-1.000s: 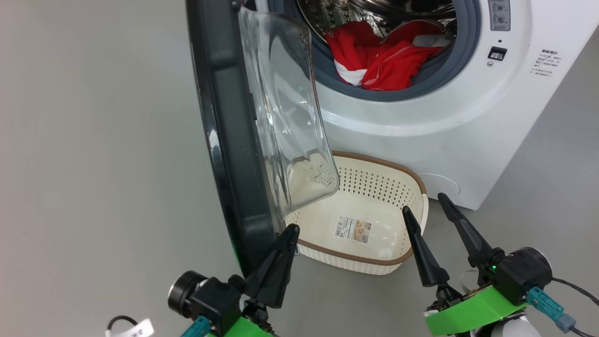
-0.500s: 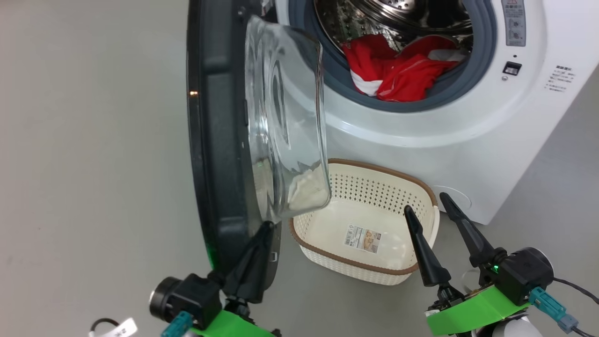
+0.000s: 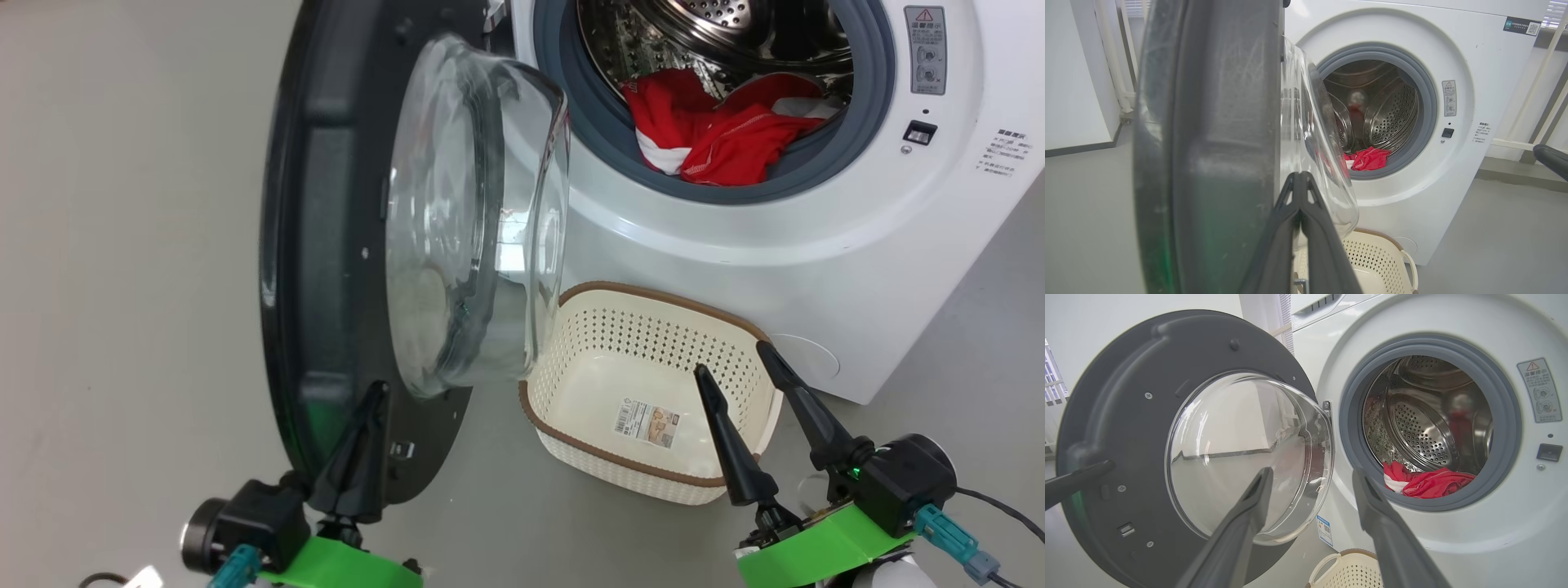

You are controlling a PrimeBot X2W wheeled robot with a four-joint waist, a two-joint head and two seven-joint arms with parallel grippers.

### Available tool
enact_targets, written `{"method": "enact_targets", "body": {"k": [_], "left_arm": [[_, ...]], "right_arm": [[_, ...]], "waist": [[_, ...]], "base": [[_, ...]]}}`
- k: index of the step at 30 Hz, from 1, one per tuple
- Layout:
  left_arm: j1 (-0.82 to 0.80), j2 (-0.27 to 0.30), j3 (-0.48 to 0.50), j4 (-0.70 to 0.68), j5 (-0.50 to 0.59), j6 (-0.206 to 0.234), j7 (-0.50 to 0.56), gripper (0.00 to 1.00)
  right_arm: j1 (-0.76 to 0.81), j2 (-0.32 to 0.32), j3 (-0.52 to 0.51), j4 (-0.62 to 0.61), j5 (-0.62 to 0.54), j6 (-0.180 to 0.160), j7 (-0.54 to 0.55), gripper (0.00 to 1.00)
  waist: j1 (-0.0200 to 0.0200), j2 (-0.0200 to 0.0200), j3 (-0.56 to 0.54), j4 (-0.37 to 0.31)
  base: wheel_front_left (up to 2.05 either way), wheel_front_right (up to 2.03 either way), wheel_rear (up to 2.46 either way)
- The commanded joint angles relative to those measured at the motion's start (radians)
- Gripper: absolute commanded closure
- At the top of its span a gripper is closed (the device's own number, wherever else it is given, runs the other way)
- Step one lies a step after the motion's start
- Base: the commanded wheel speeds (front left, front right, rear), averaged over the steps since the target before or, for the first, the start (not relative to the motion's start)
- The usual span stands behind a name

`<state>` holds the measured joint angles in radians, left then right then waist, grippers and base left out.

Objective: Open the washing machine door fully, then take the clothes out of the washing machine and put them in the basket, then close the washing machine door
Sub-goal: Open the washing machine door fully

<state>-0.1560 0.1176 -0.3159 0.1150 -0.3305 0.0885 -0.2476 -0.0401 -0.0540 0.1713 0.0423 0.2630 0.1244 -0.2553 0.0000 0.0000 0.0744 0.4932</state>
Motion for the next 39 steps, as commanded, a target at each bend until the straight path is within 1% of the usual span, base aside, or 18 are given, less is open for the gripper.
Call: {"method": "enact_targets", "body": {"k": [1,7,23,32,39], "left_arm": [[-0.007,0.031,0.058,-0.018,-0.009,0.015,-0.002,1.00],[-0.007,0.054,0.087,-0.006,-0.008,0.036,-0.004,1.00],[-0.034,0.070,0.189,0.034,-0.012,0.083,-0.013,1.00],[-0.062,0.079,0.263,0.051,-0.005,0.079,-0.014,1.00],[-0.104,0.089,0.307,0.104,-0.002,0.066,-0.014,1.00]], "right_arm": [[0.001,0.004,0.022,-0.028,0.012,0.006,-0.006,0.00],[-0.006,0.004,0.030,-0.024,0.014,0.006,-0.006,0.00],[-0.027,0.004,0.023,-0.018,-0.017,0.006,-0.006,0.00],[-0.027,0.004,0.027,-0.015,-0.027,0.006,-0.006,0.00],[-0.028,0.004,0.025,-0.013,-0.039,0.006,-0.006,0.00]], "waist": [[0.0000,0.0000,0.002,-0.002],[0.0000,0.0000,0.014,-0.010],[0.0000,0.0000,0.053,-0.001],[0.0000,0.0000,0.057,0.001],[0.0000,0.0000,0.063,-0.001]], "base": [[0.00,0.00,0.00],[0.00,0.00,0.00],[0.00,0.00,0.00],[0.00,0.00,0.00],[0.00,0.00,0.00]]}}
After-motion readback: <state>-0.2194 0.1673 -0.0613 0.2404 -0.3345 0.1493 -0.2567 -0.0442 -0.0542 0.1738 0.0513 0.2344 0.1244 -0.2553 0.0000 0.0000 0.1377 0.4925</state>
